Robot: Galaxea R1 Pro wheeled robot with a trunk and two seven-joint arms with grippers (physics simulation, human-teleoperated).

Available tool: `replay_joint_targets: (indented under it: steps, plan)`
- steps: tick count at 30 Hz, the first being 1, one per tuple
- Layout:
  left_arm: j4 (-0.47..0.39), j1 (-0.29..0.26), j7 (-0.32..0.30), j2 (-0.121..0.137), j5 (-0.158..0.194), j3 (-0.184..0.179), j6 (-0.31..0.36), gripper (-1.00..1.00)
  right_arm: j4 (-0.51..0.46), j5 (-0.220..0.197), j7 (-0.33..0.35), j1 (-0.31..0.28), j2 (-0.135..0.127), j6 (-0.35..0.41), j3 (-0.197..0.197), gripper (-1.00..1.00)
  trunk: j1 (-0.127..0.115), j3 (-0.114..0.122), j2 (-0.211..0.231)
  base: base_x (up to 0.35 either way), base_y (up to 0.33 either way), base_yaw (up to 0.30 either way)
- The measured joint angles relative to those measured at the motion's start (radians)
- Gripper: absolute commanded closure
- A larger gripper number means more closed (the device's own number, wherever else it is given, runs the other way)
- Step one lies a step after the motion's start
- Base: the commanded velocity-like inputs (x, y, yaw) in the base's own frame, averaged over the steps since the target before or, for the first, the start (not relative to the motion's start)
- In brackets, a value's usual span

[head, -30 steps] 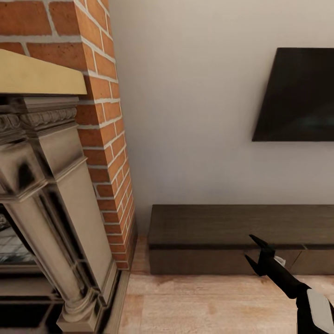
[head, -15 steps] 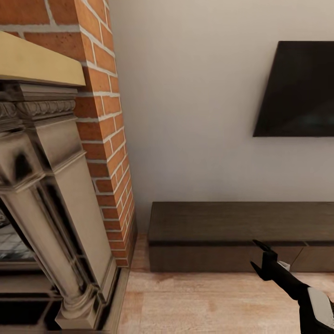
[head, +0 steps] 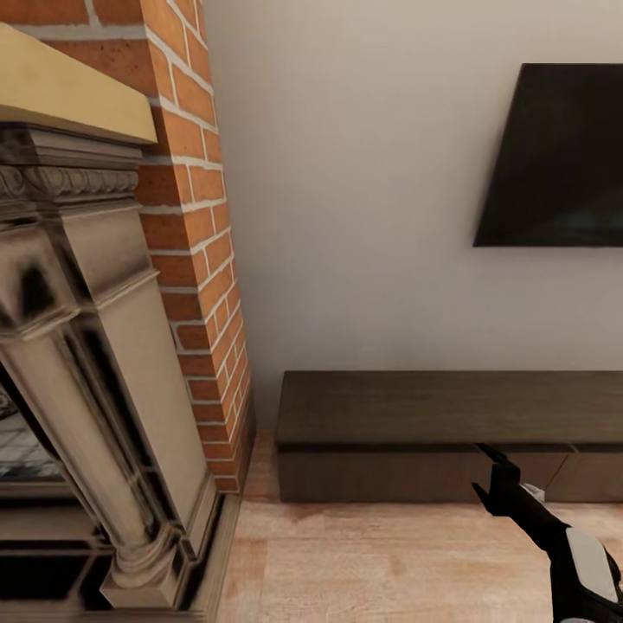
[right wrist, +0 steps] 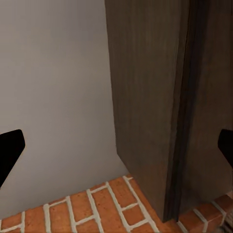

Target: Place each of the two pumpkins and all three candles from the living room inside a cabinet in the living room (use any cabinet), then make sure every cabinet is closed, and position the cauldron so it is next to a table in the living room.

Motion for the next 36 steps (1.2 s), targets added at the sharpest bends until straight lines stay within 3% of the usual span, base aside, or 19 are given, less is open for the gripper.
replay_joint_targets:
  steps: [1, 2, 6, 11, 13, 19, 28, 36]
  plan:
    - [-0.002, 0.000, -0.002, 0.000, -0.001, -0.006, 0.000, -1.00, -0.002, 0.000, 0.001, 0.000, 0.002, -0.002, 0.000, -1.00, 0.004, -0.003, -0.007, 0.000, 0.000, 0.000]
    - [-0.004, -0.001, -0.008, 0.000, -0.002, -0.025, -0.005, -1.00, 0.026, 0.007, 0.003, -0.005, 0.008, -0.054, 0.003, -1.00, 0.008, -0.006, -0.014, 0.000, 0.000, 0.000]
    - [-0.003, -0.001, -0.010, -0.001, -0.003, -0.037, -0.006, -1.00, 0.097, 0.001, 0.013, -0.030, 0.002, -0.129, 0.004, -1.00, 0.023, -0.019, -0.042, 0.000, 0.000, 0.000]
    - [0.002, -0.001, -0.010, -0.001, -0.004, -0.046, -0.006, -1.00, 0.263, 0.000, 0.108, -0.096, -0.007, -0.181, 0.004, -1.00, 0.042, -0.034, -0.077, 0.000, 0.000, 0.000]
    - [0.010, 0.000, -0.011, -0.002, -0.006, -0.046, -0.006, -1.00, 0.325, 0.004, 0.195, -0.112, -0.027, -0.191, 0.005, -1.00, 0.050, -0.041, -0.091, 0.000, 0.000, 0.000]
    - [0.048, 0.000, -0.012, -0.002, -0.011, -0.043, -0.007, -1.00, 0.466, 0.002, 0.298, -0.139, -0.102, -0.209, 0.003, -1.00, 0.073, -0.059, -0.133, 0.000, 0.000, 0.000]
    - [0.086, -0.001, -0.011, 0.000, -0.015, -0.040, -0.007, -1.00, 0.507, 0.006, 0.382, -0.162, -0.119, -0.222, 0.005, -1.00, 0.107, -0.088, -0.196, 0.000, 0.000, 0.000]
    - [0.114, 0.000, -0.050, -0.001, -0.054, -0.040, -0.006, -1.00, 0.507, 0.012, 0.442, -0.182, -0.117, -0.240, 0.005, -1.00, 0.138, -0.113, -0.252, 0.000, 0.000, 0.000]
